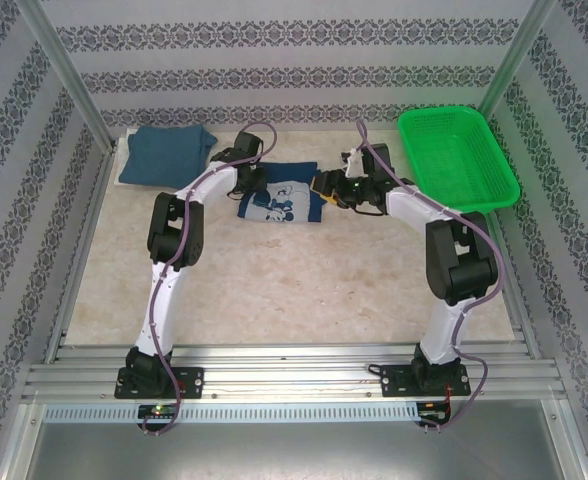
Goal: Fold and stack the t-shirts
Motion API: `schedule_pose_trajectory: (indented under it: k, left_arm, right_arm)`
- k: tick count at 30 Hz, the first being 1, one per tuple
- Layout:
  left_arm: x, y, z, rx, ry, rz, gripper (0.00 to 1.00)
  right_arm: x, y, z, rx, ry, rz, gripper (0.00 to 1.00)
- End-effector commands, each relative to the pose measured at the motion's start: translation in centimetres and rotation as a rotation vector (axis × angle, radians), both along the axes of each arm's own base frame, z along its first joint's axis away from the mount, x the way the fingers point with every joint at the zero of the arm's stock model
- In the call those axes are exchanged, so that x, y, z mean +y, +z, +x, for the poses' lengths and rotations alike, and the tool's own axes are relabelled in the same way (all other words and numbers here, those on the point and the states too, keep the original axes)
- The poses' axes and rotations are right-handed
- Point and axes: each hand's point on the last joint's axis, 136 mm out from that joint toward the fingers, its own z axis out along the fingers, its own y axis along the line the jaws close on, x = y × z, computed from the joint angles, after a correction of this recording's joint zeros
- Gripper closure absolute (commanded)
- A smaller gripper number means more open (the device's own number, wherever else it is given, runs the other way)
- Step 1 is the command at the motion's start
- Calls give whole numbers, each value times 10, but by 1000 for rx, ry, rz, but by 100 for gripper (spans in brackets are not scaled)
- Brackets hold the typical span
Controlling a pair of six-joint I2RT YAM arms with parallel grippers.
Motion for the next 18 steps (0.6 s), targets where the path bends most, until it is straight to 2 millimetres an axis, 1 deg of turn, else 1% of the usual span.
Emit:
schedule_pose_trajectory:
  k: [1, 4, 6, 8, 11, 18]
  left_arm:
    - [1, -6, -12, 51, -20, 34, 100]
    - [-4, 43, 2, -54, -50, 17, 100]
    - [-2, 71, 9, -106, -70, 47, 100]
    - [2, 94, 15, -144, -98, 86, 100]
    - [11, 116, 22, -179, -117, 125, 100]
    - [38, 152, 32, -241, -135, 170, 100]
  right_arm:
    - [-3, 16, -9, -64, 12, 6, 48]
    - [-6, 15, -15, -69, 8, -3, 48]
    - [-8, 9, -16, -60, 4, -11, 48]
    - [-10, 3, -17, -45, 1, -12, 48]
    - [-12, -3, -17, -34, -3, -8, 49]
    - [-15, -17, -16, -6, -12, -14, 48]
